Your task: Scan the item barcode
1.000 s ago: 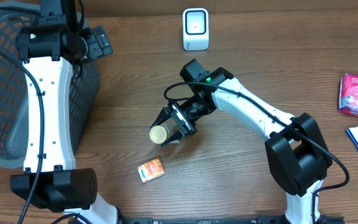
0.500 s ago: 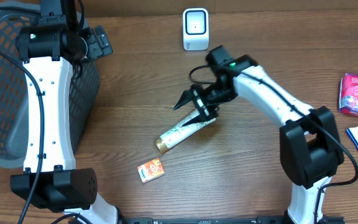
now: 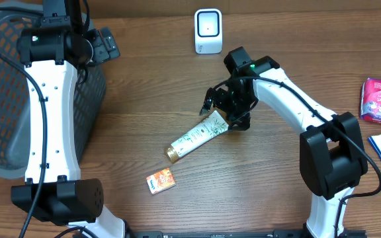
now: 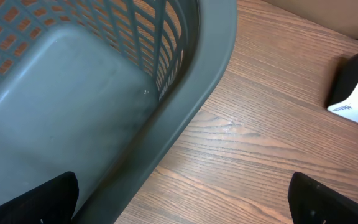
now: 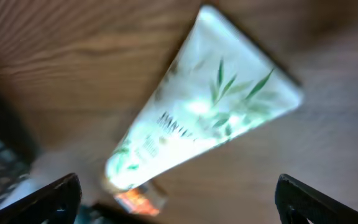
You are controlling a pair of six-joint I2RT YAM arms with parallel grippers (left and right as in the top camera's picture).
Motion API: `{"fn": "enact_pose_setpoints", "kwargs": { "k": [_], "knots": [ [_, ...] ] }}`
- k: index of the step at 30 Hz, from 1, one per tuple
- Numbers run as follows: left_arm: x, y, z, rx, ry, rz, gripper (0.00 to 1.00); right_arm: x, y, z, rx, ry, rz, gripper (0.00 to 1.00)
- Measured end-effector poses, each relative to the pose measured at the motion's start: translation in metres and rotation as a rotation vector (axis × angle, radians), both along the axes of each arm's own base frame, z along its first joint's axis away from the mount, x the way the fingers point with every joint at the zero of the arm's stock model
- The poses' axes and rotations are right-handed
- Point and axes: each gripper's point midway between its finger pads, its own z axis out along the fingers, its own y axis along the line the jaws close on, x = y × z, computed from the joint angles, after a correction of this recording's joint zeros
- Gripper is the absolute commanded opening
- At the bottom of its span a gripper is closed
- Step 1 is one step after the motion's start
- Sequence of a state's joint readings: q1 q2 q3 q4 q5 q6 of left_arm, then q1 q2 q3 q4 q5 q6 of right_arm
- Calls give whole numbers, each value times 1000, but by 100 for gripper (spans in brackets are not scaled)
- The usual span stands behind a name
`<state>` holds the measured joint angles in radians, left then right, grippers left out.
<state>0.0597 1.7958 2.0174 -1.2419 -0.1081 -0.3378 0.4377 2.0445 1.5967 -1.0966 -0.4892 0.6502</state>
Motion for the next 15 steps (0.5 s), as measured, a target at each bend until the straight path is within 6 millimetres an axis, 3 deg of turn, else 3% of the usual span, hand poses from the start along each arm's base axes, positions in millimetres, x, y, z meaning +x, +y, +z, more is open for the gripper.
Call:
{"fn": "enact_pose_setpoints", "kwargs": {
  "k": [6, 11, 15],
  "knots": [
    [0, 0, 0, 0, 0, 0, 100, 25, -8, -13, 67, -123, 32, 100],
    [0, 0, 0, 0, 0, 0, 100, -10, -32, -47, -8, 111, -167, 100],
    [0, 0, 0, 0, 0, 0, 100, -31, -34, -58, -76, 276, -358, 100]
  ]
}}
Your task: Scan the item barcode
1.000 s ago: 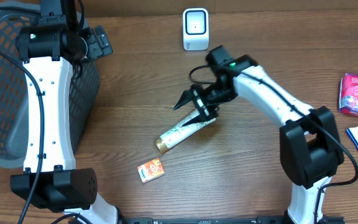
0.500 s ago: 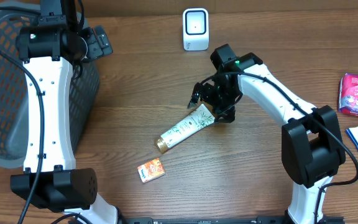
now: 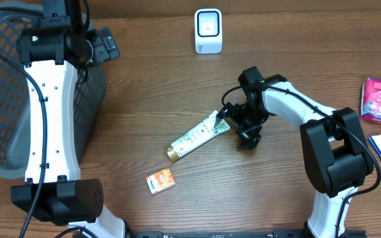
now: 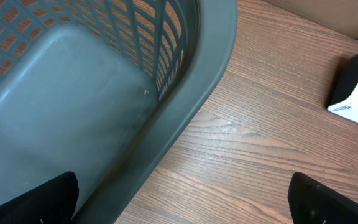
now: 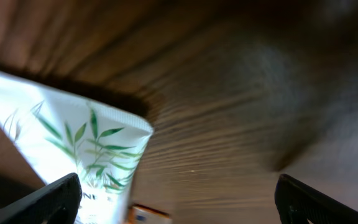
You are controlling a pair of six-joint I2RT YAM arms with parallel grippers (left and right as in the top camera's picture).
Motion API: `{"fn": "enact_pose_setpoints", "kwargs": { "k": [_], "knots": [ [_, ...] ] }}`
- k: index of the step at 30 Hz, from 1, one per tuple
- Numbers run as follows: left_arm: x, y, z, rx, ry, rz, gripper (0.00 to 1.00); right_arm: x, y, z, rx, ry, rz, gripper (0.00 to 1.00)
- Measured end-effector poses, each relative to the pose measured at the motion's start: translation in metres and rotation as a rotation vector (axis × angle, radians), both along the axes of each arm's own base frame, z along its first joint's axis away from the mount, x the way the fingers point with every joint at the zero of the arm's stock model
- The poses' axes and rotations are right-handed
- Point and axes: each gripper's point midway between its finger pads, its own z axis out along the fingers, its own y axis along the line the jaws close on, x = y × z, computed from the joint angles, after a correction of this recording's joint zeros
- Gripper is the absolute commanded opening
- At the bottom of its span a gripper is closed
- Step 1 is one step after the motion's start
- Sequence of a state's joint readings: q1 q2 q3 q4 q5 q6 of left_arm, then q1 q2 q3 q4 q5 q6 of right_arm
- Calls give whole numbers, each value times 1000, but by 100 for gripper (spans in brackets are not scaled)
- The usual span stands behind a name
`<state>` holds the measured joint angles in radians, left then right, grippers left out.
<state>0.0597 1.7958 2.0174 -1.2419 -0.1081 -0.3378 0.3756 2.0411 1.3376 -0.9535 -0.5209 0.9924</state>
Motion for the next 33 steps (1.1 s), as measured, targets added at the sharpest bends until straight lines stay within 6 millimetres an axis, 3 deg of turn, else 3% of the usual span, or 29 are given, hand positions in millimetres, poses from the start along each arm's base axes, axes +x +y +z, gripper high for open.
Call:
{"fn": "enact_pose_setpoints", "kwargs": {
  "k": [7, 13, 16, 19, 24, 33],
  "knots": [
    [0, 0, 0, 0, 0, 0, 100, 3, 19, -2, -79, 112, -294, 100],
    [0, 0, 0, 0, 0, 0, 100, 21, 39, -5, -103, 70, -450, 98],
    [0, 0, 0, 0, 0, 0, 100, 22, 43, -8, -154, 37, -500, 82],
    [0, 0, 0, 0, 0, 0, 100, 27, 45, -8, -193, -18, -538, 49],
    [0, 0, 0, 0, 0, 0, 100, 32, 45, -8, -227, -70, -566, 6],
    [0, 0, 0, 0, 0, 0, 100, 35, 44, -8, -253, -156, -460, 4]
  ]
}}
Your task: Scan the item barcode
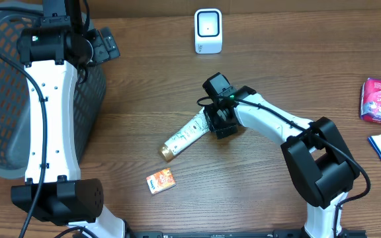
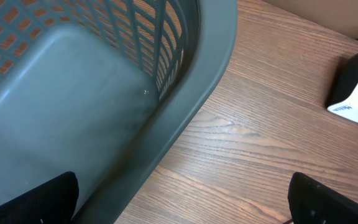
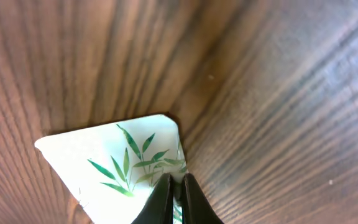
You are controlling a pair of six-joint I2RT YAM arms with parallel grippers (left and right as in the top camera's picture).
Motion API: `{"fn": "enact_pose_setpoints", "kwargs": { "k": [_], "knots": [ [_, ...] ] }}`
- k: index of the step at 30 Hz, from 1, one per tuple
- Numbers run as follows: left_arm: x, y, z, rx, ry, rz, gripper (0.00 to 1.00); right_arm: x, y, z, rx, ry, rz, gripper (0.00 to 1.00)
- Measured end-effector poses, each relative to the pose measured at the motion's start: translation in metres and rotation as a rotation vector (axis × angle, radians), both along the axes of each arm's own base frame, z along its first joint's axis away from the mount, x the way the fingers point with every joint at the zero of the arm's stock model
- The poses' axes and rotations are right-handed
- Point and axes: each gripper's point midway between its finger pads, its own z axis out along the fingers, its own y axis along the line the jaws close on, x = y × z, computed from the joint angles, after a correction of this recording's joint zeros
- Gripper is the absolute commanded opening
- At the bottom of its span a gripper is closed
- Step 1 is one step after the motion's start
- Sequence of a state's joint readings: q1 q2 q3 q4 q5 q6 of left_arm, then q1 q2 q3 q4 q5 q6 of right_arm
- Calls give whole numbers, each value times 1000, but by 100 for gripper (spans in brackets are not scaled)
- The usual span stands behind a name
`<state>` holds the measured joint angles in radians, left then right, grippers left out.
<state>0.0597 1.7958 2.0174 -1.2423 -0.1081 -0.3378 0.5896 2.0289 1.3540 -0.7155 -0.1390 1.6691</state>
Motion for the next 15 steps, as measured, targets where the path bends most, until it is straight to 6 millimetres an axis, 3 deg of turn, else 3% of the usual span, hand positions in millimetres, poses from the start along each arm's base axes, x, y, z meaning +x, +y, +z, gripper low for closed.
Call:
{"fn": "enact_pose_setpoints", "kwargs": {
  "k": [1, 3, 5, 10, 11, 13, 15],
  "knots": [
    [0, 0, 0, 0, 0, 0, 100, 1, -1, 0, -10, -12, 20, 4],
    [0, 0, 0, 0, 0, 0, 100, 2, -3, -1, -25, -29, 59, 27],
    [0, 0, 0, 0, 0, 0, 100, 4, -3, -2, -32, -45, 103, 42],
    [0, 0, 0, 0, 0, 0, 100, 7, 9, 1, 23, -77, 203, 56],
    [0, 0, 0, 0, 0, 0, 100, 7, 11, 1, 27, -84, 221, 64],
    [0, 0, 0, 0, 0, 0, 100, 7, 14, 4, 39, -98, 256, 97],
    [0, 0, 0, 0, 0, 0, 100, 6, 16, 8, 46, -109, 280, 100]
  ]
}}
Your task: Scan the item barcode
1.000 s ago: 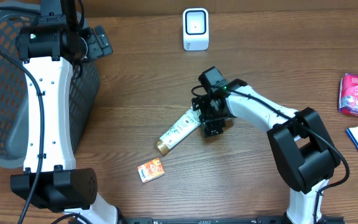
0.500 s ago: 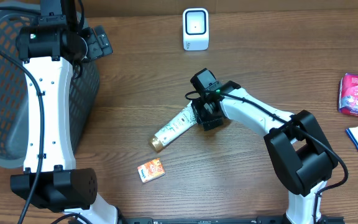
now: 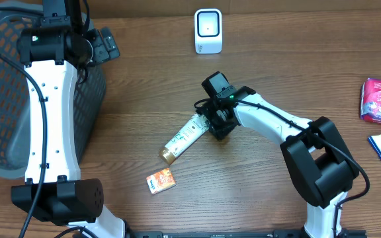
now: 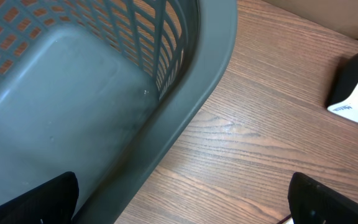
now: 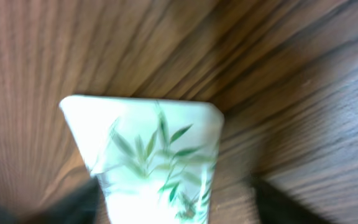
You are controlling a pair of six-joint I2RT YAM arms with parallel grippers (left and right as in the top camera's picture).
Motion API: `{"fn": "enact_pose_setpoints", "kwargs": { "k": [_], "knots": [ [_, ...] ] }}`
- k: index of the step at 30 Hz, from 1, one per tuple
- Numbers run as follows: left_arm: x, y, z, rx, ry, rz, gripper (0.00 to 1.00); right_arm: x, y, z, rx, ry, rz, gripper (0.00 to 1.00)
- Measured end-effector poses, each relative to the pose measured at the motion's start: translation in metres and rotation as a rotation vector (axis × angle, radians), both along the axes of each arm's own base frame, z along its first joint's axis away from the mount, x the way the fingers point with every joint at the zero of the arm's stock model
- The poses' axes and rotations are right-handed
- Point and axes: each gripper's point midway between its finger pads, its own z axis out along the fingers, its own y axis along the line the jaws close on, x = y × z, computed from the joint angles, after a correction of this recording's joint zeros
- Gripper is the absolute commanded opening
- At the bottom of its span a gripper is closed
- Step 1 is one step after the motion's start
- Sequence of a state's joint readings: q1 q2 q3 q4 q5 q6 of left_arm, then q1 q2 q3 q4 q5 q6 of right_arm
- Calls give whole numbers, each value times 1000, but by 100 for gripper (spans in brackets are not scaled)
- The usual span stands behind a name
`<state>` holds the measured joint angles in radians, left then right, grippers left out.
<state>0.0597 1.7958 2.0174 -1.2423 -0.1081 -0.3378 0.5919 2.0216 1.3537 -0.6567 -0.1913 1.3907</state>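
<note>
A white tube with green leaf print (image 3: 185,135) lies slanted on the wooden table, gold cap toward the lower left. My right gripper (image 3: 214,124) is low over its flat crimped end. In the right wrist view the tube (image 5: 154,149) fills the middle and the right gripper (image 5: 176,202) is open, one blurred dark finger on each side of the flat end. The white barcode scanner (image 3: 208,31) stands at the table's far edge. My left gripper (image 4: 182,202) is open and empty over the rim of the basket (image 4: 185,112), with the scanner (image 4: 356,87) at its right.
A grey mesh basket (image 3: 5,99) takes up the left side. A small orange box (image 3: 161,180) lies below the tube's cap. At the right edge lie a pink packet and a white and blue item.
My right gripper was shut with its tips against the tube's flat end. It is now open, with a finger on either side of that end. The left arm has not moved.
My right gripper first hung open above the tube's flat end. Then it was to the right of the tube, still open. Later it was shut at the tube's end, with the tube shifted slightly left. Now it is open astride that end. The left arm stayed over the basket.
</note>
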Motion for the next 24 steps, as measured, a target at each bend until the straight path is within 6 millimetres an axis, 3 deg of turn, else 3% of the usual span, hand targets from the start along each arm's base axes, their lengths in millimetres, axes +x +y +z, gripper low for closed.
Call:
{"fn": "enact_pose_setpoints", "kwargs": {
  "k": [7, 24],
  "knots": [
    [0, 0, 0, 0, 0, 0, 100, -3, 5, 17, 22, -45, 94, 100],
    [0, 0, 0, 0, 0, 0, 100, -10, 26, 6, 61, -52, 188, 100]
  ]
}}
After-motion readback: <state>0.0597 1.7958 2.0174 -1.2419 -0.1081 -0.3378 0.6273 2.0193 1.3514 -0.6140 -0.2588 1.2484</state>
